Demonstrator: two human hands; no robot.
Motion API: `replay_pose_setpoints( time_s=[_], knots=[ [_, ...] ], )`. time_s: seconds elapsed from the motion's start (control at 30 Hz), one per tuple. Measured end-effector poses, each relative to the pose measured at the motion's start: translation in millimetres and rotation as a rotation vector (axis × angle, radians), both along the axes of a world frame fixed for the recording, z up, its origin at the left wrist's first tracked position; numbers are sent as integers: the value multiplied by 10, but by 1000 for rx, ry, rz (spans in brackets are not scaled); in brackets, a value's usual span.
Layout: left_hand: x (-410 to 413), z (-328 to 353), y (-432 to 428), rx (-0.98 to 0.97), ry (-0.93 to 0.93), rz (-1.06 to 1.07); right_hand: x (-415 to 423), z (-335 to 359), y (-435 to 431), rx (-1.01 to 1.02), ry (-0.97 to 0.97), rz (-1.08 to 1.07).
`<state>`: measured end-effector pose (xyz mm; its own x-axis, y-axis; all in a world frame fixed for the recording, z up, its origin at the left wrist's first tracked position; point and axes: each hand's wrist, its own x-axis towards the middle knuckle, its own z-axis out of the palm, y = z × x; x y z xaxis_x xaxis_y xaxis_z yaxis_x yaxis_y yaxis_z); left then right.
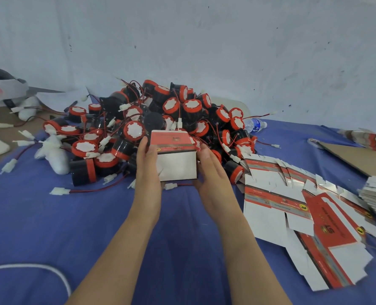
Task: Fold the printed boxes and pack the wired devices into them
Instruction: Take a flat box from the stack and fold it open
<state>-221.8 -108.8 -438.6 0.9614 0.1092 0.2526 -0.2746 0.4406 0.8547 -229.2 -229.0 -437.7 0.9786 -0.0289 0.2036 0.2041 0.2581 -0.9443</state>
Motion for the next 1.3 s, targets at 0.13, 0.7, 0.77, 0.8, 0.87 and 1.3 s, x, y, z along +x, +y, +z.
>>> replay_pose_setpoints(
  time_s=[0.13,0.7,0.77,0.8,0.87,1.3],
  knots=[
    [4,-18,-8,-6,-2,-29,-21,33,-11,64,114,60],
    [-46,4,24,-235,276,-319,-163,92,178,-912,-264,-94],
    [-70,12,-18,-180,256,-300,-153,78,208,-928,-330,-203],
    [-72,11,-19,-160,270,-271,-156,75,219,-942,-354,-186],
    [-47,-20,13,-154,309,-214,-171,72,233,-875,-352,-102],
    [-5,-37,99,-55,292,-254,-61,48,54,19,122,84]
  ],
)
